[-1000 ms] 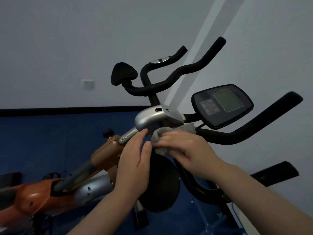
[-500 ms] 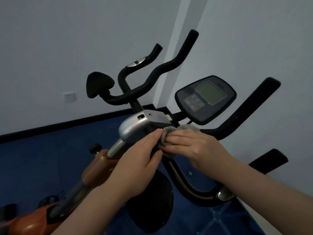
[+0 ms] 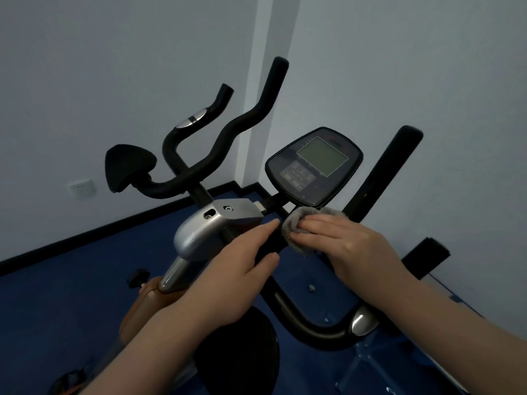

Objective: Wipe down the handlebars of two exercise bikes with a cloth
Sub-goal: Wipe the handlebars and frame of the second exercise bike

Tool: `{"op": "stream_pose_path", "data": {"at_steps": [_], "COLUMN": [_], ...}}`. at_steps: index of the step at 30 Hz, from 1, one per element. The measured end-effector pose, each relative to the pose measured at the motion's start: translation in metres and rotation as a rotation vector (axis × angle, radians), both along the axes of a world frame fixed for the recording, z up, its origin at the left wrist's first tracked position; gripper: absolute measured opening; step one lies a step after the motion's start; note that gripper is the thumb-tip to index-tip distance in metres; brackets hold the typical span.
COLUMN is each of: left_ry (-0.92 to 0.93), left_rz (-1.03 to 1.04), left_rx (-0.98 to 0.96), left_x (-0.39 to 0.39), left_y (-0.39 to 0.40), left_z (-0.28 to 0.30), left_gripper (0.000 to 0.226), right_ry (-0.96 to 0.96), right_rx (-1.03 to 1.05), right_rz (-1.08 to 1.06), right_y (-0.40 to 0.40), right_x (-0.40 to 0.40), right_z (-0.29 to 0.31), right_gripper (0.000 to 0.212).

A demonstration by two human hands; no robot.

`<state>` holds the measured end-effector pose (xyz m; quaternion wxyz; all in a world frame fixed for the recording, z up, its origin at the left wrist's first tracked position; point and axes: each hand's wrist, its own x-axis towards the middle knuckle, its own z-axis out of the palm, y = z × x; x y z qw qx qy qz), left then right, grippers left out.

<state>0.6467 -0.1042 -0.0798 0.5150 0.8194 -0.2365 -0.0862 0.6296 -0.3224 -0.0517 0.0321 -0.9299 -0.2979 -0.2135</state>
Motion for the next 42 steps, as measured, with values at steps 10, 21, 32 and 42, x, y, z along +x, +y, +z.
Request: {"op": "stream_pose_path", "data": {"at_steps": [10,21,32,42], "left_ry": [-0.154,-0.301,-0.321,-0.225], "left_rz": [-0.024,0.058,0.073,0.044], "left_rx": [0.126,0.221,0.159,0.057], "left_x": [0.002,-0.003,-0.002,0.002], "left_y": [-0.038,-0.096,-0.121,-0.133], "left_z": [0.005,0.011,0.015,0.022], "left_gripper": [0.055,0.056,0.057,0.058], "right_ry": [0.031,0.034,-0.239,-0.481], "right_rx": [-0.059,-0.38,-0.747,-0.22], "right_rz": [-0.066,0.165,0.392,-0.011], "right_y": [-0.036,-0.087,-0.122,-0.125], "right_x": [-0.004,0.03,0.048,0.025], "right_z": [0.026,0.071,0.096,0.117], "right_gripper": [0.059,0.059,0.028,0.036]}}
